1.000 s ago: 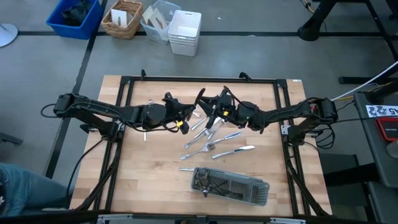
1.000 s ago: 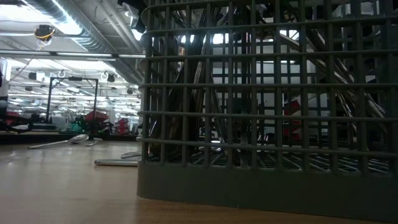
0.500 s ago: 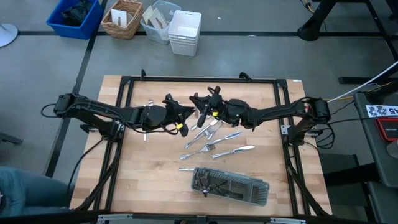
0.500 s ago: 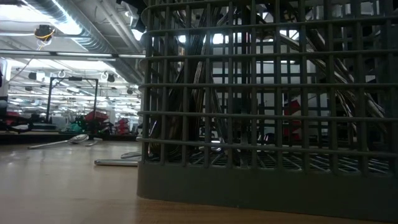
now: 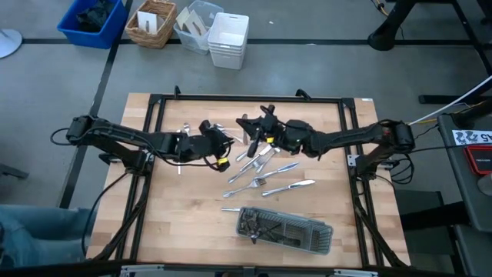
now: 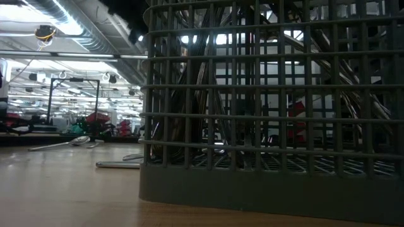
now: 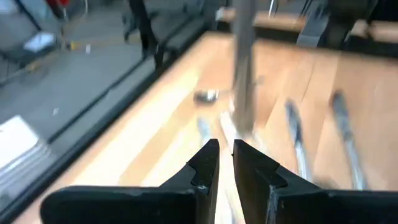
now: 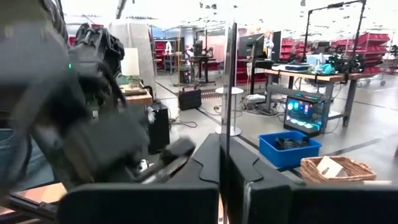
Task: Sort silverware
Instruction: Put the knife into the gray silverware rack
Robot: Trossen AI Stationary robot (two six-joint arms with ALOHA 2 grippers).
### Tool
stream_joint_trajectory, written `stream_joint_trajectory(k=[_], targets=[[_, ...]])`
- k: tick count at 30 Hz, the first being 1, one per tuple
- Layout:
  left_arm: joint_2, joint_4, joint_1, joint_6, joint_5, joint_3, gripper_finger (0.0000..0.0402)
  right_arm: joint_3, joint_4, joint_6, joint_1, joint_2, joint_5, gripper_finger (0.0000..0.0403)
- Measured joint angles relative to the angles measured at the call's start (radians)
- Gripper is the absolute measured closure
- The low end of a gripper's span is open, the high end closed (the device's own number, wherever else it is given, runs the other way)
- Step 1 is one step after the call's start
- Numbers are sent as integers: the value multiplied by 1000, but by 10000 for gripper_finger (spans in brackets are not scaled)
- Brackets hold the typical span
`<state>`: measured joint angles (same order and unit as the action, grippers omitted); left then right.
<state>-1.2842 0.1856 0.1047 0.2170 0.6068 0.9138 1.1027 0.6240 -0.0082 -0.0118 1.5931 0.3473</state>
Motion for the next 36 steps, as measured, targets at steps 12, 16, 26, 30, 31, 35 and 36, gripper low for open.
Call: stream_joint_trajectory(k=[12, 16, 26, 30, 31, 35, 36], targets=[[2, 173, -1, 56, 3, -42, 361, 81, -320, 45, 179, -212, -63, 401], [2, 168, -1, 62, 3, -71, 361, 109, -351, 125, 281, -250, -139, 401], [2, 162, -1, 123, 0, -109, 361, 115, -425, 248, 547, -268, -146, 401], [2, 144, -1, 125, -1, -109, 361, 115, -473, 295, 639, -225, -57, 402], [2, 134, -1, 126, -1, -109, 361, 115, -475, 303, 659, -212, -41, 402], [2, 99, 0, 128, -4, -109, 361, 115, -501, 341, 729, -160, 12, 402], [2, 94, 0, 128, -4, -109, 361, 115, -515, 347, 744, -148, 30, 402]])
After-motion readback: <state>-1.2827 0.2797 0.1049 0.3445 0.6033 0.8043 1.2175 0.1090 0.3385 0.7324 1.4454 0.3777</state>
